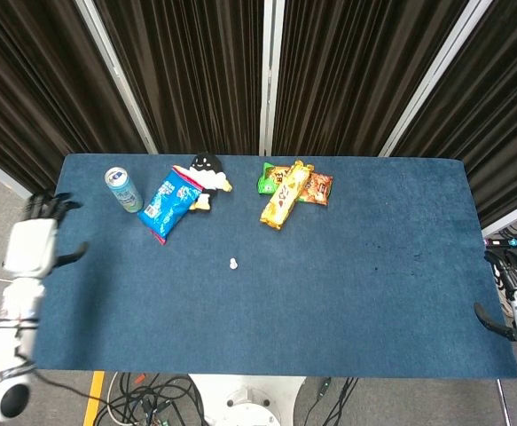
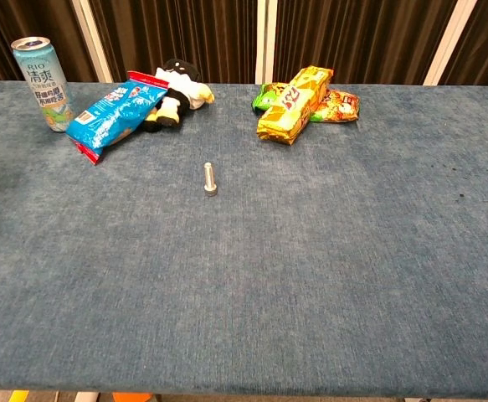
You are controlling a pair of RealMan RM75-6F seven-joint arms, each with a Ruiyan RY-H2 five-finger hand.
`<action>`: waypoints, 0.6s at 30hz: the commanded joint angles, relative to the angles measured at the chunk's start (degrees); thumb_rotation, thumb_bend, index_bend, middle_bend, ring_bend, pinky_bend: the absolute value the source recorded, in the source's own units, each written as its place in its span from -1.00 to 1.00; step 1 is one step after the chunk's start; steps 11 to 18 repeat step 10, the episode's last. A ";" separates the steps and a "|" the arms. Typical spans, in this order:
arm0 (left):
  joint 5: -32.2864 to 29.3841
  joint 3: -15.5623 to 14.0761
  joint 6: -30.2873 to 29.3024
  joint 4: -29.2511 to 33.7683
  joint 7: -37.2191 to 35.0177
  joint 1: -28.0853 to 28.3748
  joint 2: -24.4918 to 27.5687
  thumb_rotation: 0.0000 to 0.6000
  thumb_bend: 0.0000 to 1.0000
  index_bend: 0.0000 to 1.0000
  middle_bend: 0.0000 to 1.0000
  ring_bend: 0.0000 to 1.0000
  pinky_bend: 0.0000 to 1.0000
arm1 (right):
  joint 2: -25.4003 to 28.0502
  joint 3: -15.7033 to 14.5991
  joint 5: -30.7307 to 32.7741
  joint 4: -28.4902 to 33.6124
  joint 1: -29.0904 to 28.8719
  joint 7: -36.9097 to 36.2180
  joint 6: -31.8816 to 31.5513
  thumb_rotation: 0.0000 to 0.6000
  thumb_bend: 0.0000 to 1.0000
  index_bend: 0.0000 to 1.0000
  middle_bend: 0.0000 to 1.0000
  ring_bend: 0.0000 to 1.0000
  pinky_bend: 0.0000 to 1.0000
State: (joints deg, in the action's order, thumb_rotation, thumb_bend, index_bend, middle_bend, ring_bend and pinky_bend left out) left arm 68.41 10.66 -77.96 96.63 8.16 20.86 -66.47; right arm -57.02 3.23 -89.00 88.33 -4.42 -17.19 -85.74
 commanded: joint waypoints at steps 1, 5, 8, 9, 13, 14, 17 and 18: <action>3.85 -4.37 -4.61 2.27 -0.63 -5.44 4.39 1.00 -0.55 -0.47 -0.72 -1.00 -1.00 | -0.18 0.18 0.19 -0.28 -0.02 -0.24 -0.15 1.00 -0.54 -0.82 -0.67 -0.95 -0.95; 6.27 -7.07 -7.46 4.52 -0.59 -9.02 6.10 1.00 -0.55 -0.47 -0.72 -1.00 -1.00 | -0.49 0.08 0.30 -0.72 -0.10 -0.77 0.18 1.00 -0.54 -0.81 -0.67 -0.95 -0.95; 8.20 -8.61 -9.51 5.86 -0.80 -11.27 6.21 1.00 -0.55 -0.47 -0.72 -1.00 -1.00 | -0.68 -0.08 0.03 -0.83 -0.14 -1.03 0.24 1.00 -0.54 -0.82 -0.67 -0.95 -0.95; 8.73 -8.90 -10.30 6.00 -0.51 -11.88 6.00 1.00 -0.55 -0.47 -0.72 -1.00 -1.00 | -0.72 -0.10 -0.13 -0.81 -0.13 -1.09 0.10 1.00 -0.54 -0.82 -0.67 -0.95 -0.95; 9.13 -9.11 -11.09 6.10 -0.13 -12.46 5.72 1.00 -0.55 -0.47 -0.72 -1.00 -1.00 | -0.75 -0.10 -0.30 -0.79 -0.13 -1.09 -0.07 1.00 -0.54 -0.82 -0.67 -0.95 -0.95; 9.13 -9.11 -11.09 6.10 -0.13 -12.46 5.72 1.00 -0.55 -0.47 -0.72 -1.00 -1.00 | -0.75 -0.10 -0.30 -0.79 -0.13 -1.09 -0.07 1.00 -0.54 -0.82 -0.67 -0.95 -0.95; 9.13 -9.11 -11.09 6.10 -0.13 -12.46 5.72 1.00 -0.55 -0.47 -0.72 -1.00 -1.00 | -0.75 -0.10 -0.30 -0.79 -0.13 -1.09 -0.07 1.00 -0.54 -0.82 -0.67 -0.95 -0.95; 9.13 -9.11 -11.09 6.10 -0.13 -12.46 5.72 1.00 -0.55 -0.47 -0.72 -1.00 -1.00 | -0.75 -0.10 -0.30 -0.79 -0.13 -1.09 -0.07 1.00 -0.54 -0.82 -0.67 -0.95 -0.95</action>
